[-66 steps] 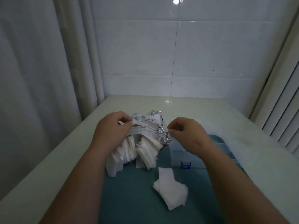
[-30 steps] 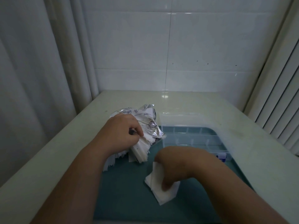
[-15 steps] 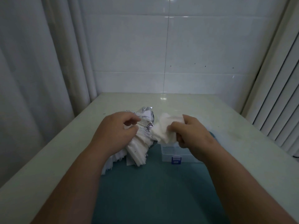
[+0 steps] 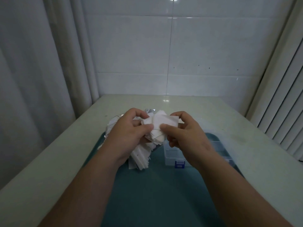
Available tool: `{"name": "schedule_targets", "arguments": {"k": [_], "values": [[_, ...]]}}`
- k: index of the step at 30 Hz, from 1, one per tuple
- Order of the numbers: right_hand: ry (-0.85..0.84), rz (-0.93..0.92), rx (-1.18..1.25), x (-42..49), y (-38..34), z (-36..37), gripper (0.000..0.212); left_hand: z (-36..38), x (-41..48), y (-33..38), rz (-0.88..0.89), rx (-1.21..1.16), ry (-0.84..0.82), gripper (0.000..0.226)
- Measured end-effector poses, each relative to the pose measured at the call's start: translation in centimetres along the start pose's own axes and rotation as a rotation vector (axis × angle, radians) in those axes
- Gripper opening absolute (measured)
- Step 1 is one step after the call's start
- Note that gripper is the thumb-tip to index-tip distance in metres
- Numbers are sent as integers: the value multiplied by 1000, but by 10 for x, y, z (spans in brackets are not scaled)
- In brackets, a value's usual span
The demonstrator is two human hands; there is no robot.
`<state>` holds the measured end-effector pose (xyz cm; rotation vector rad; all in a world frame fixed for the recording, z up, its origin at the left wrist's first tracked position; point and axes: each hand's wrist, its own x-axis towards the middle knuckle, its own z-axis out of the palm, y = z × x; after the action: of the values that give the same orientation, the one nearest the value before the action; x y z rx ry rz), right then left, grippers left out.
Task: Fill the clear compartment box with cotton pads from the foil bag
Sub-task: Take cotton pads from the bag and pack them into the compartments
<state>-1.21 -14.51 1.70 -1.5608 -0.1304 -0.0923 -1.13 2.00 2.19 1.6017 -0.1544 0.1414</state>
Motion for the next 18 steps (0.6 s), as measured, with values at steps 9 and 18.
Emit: {"name": "schedule_targets", "arguments": {"k": [9,18], "values": [[199,-104,-59,3,-4,-12,5,0,2,-6,107,245,74,19],[28,-92,-416,4,0,-11,23,6,-5,0,86,204,-23,25]]}}
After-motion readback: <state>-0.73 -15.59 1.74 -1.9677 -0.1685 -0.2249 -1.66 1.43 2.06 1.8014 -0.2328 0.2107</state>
